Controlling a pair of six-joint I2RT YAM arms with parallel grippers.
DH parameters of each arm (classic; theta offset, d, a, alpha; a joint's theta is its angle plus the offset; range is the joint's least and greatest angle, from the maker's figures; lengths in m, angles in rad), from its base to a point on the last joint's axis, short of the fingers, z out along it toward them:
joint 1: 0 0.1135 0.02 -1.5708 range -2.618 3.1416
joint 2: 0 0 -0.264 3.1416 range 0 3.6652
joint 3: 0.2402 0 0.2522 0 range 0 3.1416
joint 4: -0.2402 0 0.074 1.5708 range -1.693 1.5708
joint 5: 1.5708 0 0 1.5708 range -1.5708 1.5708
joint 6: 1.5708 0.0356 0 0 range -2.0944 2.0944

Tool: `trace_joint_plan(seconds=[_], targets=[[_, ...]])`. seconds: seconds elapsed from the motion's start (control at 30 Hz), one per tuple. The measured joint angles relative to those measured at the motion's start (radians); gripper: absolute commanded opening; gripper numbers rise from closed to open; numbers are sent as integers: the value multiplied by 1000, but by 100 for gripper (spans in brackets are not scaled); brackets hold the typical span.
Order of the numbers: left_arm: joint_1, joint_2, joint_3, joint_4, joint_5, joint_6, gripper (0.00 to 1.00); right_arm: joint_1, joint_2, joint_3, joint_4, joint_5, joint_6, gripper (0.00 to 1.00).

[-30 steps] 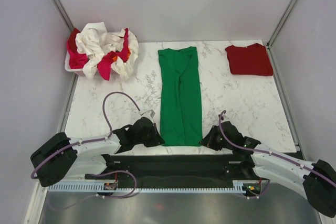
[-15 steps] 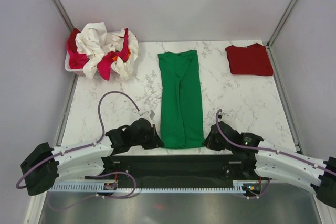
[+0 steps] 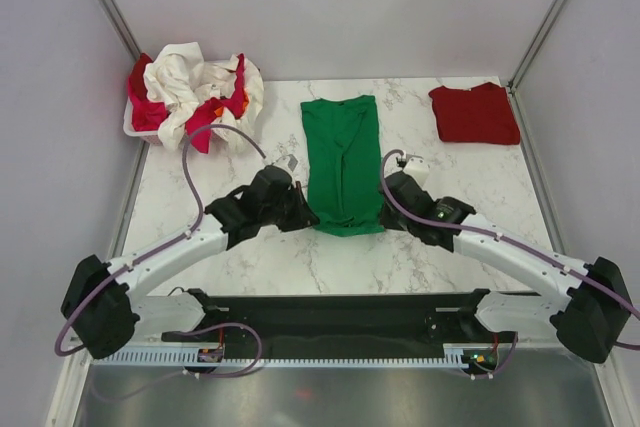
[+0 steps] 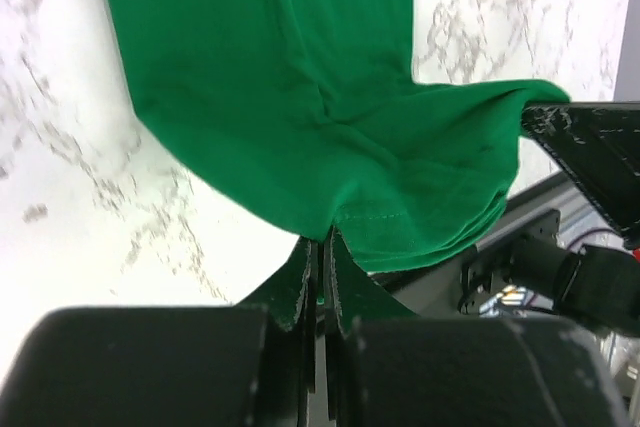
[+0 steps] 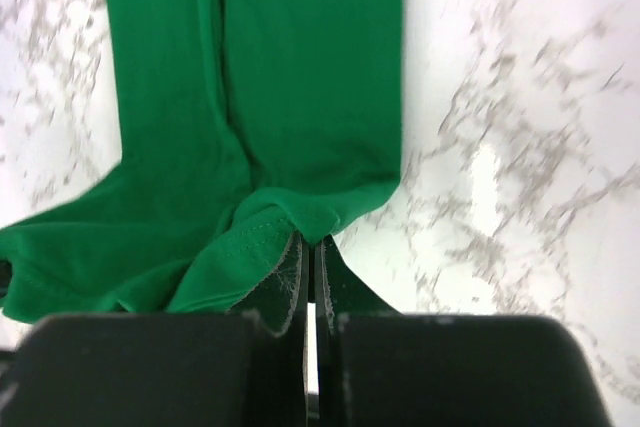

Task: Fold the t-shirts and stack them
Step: Fold the tshirt

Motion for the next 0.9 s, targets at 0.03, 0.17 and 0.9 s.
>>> trace_joint_plan(seconds=[0.03,0.17,0.9], targets=[[17,31,23,-3,6,16,2,-27,24,21,4,3,-23,0],[76,169,109,-6,24,79,2,-105,133,103,21,9,-108,0],[280,614,478,-17,85,270,2,-293,561,405,91,-44,-295,0]])
